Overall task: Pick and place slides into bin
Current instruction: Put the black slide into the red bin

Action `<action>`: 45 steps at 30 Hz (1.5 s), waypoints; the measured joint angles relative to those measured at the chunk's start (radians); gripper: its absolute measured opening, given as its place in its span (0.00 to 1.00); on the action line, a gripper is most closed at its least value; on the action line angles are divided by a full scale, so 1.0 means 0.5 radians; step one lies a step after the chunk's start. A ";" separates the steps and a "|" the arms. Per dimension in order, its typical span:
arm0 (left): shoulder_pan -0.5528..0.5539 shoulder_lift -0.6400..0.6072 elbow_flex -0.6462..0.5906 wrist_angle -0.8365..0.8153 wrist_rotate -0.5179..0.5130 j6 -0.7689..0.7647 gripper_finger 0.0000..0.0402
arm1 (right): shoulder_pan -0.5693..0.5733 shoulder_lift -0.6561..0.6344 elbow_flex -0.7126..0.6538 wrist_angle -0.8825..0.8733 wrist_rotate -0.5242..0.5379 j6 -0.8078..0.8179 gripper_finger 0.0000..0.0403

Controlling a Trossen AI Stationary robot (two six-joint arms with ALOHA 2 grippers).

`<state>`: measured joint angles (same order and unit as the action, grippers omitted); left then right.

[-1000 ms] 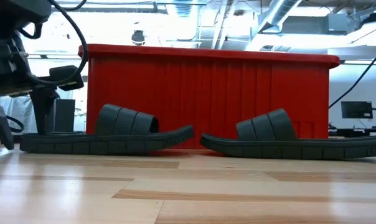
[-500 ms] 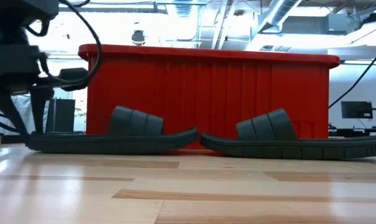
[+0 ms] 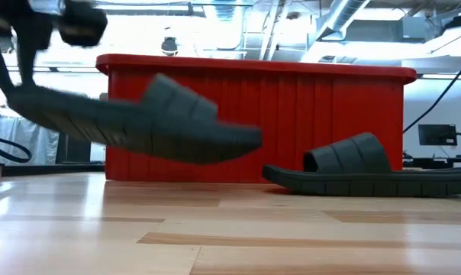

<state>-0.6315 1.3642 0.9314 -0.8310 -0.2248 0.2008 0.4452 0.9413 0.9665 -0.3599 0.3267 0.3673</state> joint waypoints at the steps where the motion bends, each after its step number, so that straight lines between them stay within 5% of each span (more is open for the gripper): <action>1: -0.042 0.013 0.050 -0.022 0.000 -0.039 0.03 | 0.000 0.000 0.000 0.009 -0.003 -0.001 0.45; 8: -0.280 0.221 0.393 -0.143 -0.084 -0.208 0.03 | 0.055 0.000 0.000 0.142 -0.023 -0.001 0.45; 16: -0.377 0.531 0.936 -0.429 -0.426 -0.345 0.03 | 0.355 -0.024 0.001 0.608 0.059 -0.011 0.45; 25: -0.256 0.836 1.447 -0.630 -1.161 -0.783 0.03 | 0.746 -0.045 0.000 0.821 0.455 -0.209 0.41; 31: -0.171 1.088 1.724 -0.654 -1.275 -0.826 0.02 | 0.833 -0.121 0.017 0.913 0.789 -0.214 0.31; 36: -0.118 1.279 1.906 -0.703 -1.302 -0.843 0.02 | 0.832 -0.189 0.178 0.532 1.047 -0.223 0.22; 45: -0.102 1.387 2.086 -0.824 -1.354 -0.860 0.02 | 0.642 -0.085 0.570 -0.687 0.947 0.506 0.27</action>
<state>-0.6827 2.0574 1.9746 -1.2432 -0.9016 -0.2291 0.7660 0.8989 1.2516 -0.7036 0.8002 0.6204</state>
